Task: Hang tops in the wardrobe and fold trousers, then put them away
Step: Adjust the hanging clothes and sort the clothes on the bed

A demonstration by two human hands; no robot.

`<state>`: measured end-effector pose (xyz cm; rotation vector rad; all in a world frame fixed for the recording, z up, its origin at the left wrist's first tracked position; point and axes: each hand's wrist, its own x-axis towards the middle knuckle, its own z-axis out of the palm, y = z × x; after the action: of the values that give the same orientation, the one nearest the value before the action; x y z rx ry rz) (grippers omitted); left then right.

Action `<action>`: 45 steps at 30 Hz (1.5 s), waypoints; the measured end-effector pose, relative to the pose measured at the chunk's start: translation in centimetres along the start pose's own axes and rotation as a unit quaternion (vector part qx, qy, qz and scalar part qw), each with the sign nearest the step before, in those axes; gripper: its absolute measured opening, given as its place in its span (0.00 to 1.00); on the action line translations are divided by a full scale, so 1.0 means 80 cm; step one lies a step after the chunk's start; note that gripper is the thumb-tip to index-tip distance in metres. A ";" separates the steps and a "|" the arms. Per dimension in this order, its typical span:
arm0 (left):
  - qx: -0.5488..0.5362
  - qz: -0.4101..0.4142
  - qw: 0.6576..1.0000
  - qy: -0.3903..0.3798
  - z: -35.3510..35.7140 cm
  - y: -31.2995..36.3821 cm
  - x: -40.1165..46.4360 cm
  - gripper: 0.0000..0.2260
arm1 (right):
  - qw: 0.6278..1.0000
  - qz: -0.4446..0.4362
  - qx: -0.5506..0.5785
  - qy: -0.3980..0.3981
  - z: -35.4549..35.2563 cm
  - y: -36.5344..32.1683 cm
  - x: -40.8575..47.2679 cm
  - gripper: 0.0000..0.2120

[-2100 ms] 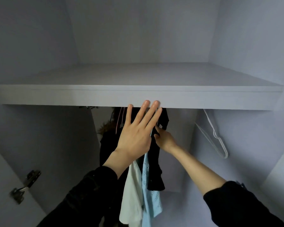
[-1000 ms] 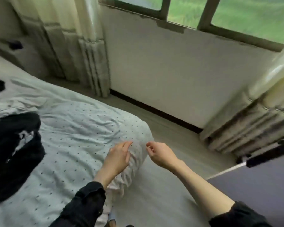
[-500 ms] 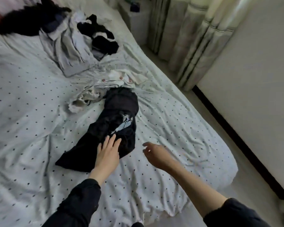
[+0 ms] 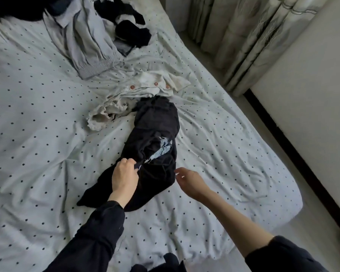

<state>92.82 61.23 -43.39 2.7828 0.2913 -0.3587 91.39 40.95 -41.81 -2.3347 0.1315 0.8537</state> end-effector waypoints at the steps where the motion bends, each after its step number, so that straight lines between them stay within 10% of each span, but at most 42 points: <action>1: -0.017 0.019 1.000 -0.008 -0.004 0.005 0.000 0.11 | 1.000 -0.004 0.012 0.004 -0.002 -0.002 -0.001 0.14; 11: -0.224 0.153 0.961 -0.041 -0.036 0.150 -0.035 0.11 | 0.946 0.036 0.321 0.039 -0.059 0.039 -0.072 0.15; 17: -0.191 0.270 0.938 -0.106 -0.033 0.221 -0.068 0.09 | 0.966 0.055 0.226 0.112 -0.053 0.082 -0.122 0.26; 23: -0.186 0.352 0.911 -0.110 -0.042 0.287 -0.097 0.11 | 0.960 0.041 0.202 0.190 -0.052 0.094 -0.150 0.03; 27: -0.154 0.407 0.893 -0.115 -0.041 0.325 -0.116 0.10 | 0.938 0.082 0.198 0.272 -0.071 0.143 -0.206 0.16; 45: 0.000 0.721 0.587 -0.369 0.070 0.476 -0.583 0.07 | 0.748 0.313 0.313 0.494 0.063 0.363 -0.738 0.07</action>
<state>56.54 16.58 -24.69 1.6537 -1.9371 -0.8786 33.73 14.01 -24.34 -1.8020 1.4628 -0.2824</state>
